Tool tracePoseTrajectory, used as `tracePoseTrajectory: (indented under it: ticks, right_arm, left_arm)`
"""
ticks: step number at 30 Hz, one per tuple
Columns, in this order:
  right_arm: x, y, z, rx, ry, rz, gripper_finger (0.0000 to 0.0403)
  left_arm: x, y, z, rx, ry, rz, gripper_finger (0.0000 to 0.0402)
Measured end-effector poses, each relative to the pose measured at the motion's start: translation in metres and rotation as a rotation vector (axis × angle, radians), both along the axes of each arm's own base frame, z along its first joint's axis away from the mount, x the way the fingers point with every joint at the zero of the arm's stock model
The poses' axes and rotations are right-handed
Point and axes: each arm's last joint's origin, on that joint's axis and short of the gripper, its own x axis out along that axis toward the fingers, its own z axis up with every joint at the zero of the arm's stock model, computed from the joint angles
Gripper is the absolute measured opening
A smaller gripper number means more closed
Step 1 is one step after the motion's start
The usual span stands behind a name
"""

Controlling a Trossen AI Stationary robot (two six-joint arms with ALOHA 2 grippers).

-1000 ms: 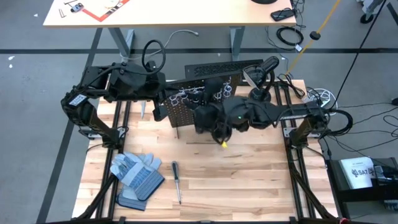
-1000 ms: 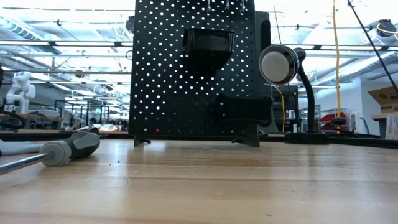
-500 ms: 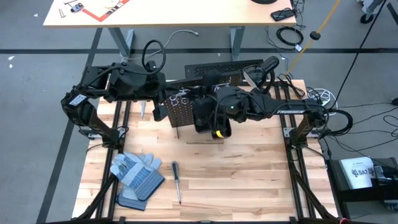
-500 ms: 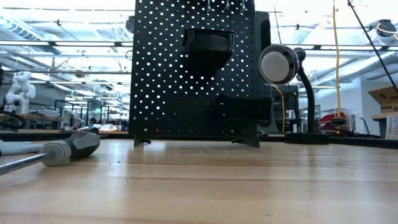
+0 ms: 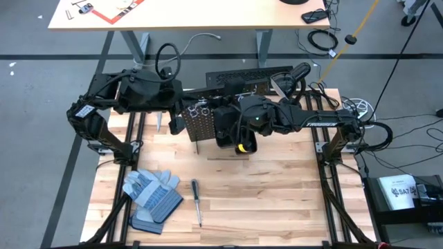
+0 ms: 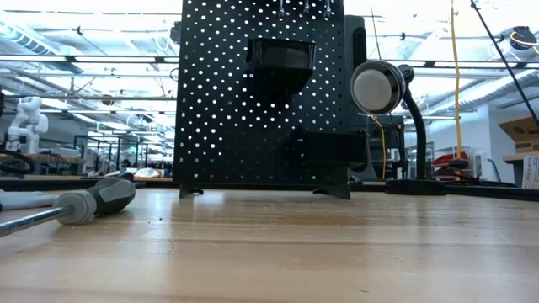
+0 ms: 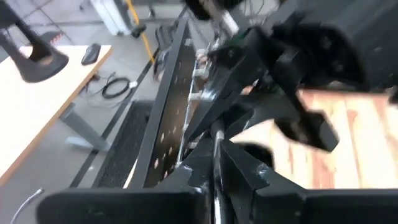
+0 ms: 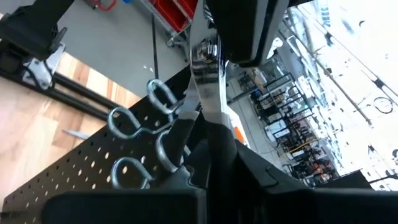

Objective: Hang tools onto peg board
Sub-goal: Hang the black pliers on the black pegboard

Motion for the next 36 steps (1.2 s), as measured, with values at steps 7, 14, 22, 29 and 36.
tracePoseTrajectory:
  ticks: [7,14,22,29,36]
  right_arm:
    - [0.002,0.002,0.002,0.048,-0.055,0.007,0.0027]
    - [0.002,0.001,0.005,0.101,-0.123,-0.004,0.0027]
    - [0.002,0.001,0.010,0.137,-0.195,-0.008,0.0027]
    - [0.001,0.001,0.011,0.172,-0.230,-0.045,0.0027]
    - [0.000,0.000,0.011,0.215,-0.262,-0.078,0.0027]
  left_arm:
    - [0.000,-0.006,0.008,-0.008,-0.088,-0.031,0.0092]
    - [-0.005,-0.008,0.016,0.020,-0.149,-0.001,0.0097]
    - [-0.019,-0.011,0.029,0.060,-0.236,-0.009,0.0099]
    - [-0.034,-0.014,0.035,0.081,-0.270,0.025,0.0099]
    - [-0.032,-0.015,0.028,0.097,-0.195,0.033,0.0099]
